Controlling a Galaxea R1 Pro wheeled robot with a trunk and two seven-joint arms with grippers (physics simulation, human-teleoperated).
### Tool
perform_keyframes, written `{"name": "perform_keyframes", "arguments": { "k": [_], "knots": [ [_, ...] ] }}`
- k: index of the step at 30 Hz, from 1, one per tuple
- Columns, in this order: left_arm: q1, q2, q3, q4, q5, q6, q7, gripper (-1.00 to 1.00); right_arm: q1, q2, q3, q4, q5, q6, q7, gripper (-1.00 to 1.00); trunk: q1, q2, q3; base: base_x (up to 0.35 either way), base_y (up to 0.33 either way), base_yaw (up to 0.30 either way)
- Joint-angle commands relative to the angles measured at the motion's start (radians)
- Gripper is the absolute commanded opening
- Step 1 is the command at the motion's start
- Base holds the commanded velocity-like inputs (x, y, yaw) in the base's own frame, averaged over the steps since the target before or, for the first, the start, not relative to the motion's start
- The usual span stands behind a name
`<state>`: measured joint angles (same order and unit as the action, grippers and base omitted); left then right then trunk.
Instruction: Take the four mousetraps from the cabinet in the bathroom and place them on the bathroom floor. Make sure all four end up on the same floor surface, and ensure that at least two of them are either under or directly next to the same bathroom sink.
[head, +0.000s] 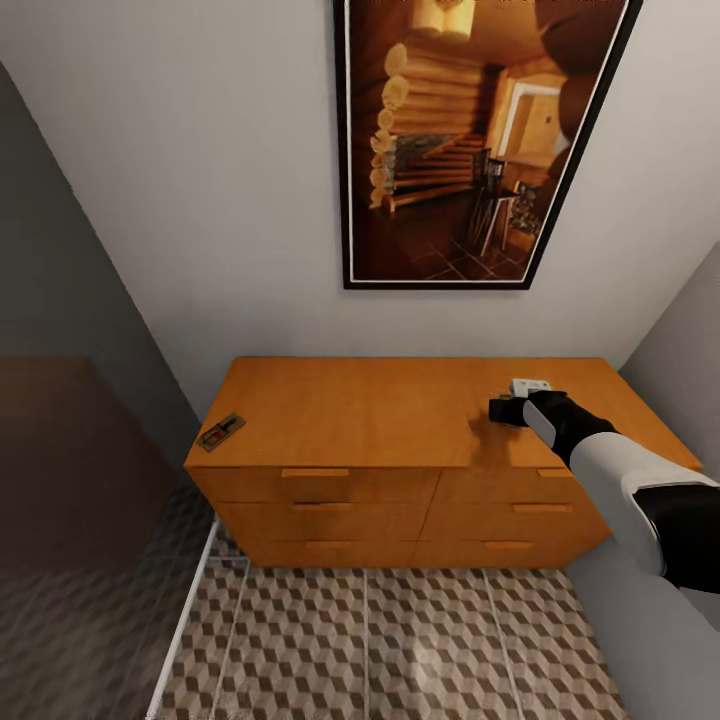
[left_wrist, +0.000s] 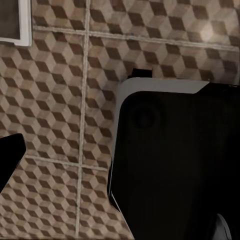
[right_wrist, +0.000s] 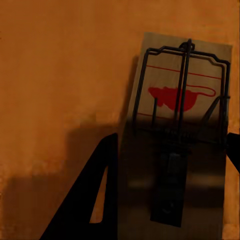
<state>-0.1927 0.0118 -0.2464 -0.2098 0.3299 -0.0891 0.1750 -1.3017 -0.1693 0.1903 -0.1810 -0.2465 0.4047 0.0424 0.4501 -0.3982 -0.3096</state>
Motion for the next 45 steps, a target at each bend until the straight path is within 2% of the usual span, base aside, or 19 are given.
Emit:
{"name": "perform_keyframes", "arguments": {
  "k": [1,29,34,41,45],
  "knots": [
    [0.0,0.0,-0.009,0.0,0.009,-0.003,0.004,1.0,-0.001,-0.001,0.008,-0.001,-0.009,0.005,0.004,-1.0,0.0,-0.002,-0.002,-0.333,0.0,0.0],
    [-0.001,0.0,-0.008,0.0,0.009,-0.003,0.004,1.0,-0.001,0.002,0.008,0.011,-0.008,0.004,0.005,-1.0,0.0,-0.002,-0.002,-0.332,0.0,0.0],
    [-0.001,0.0,-0.008,0.0,0.009,-0.003,0.004,1.0,-0.001,0.003,0.008,0.017,-0.007,0.002,0.005,-1.0,0.0,-0.002,-0.002,-0.178,0.0,0.0],
    [-0.001,0.0,-0.008,0.0,0.009,-0.003,0.004,1.0,-0.001,0.005,0.008,0.073,-0.007,-0.015,0.007,-1.0,0.0,-0.002,-0.002,-0.019,0.0,0.0],
    [-0.001,0.0,-0.008,0.0,0.009,-0.003,0.004,1.0,0.001,0.016,0.008,0.142,-0.008,-0.08,0.009,-1.0,0.0,-0.002,-0.002,-0.002,0.0,0.0]
  ]
}}
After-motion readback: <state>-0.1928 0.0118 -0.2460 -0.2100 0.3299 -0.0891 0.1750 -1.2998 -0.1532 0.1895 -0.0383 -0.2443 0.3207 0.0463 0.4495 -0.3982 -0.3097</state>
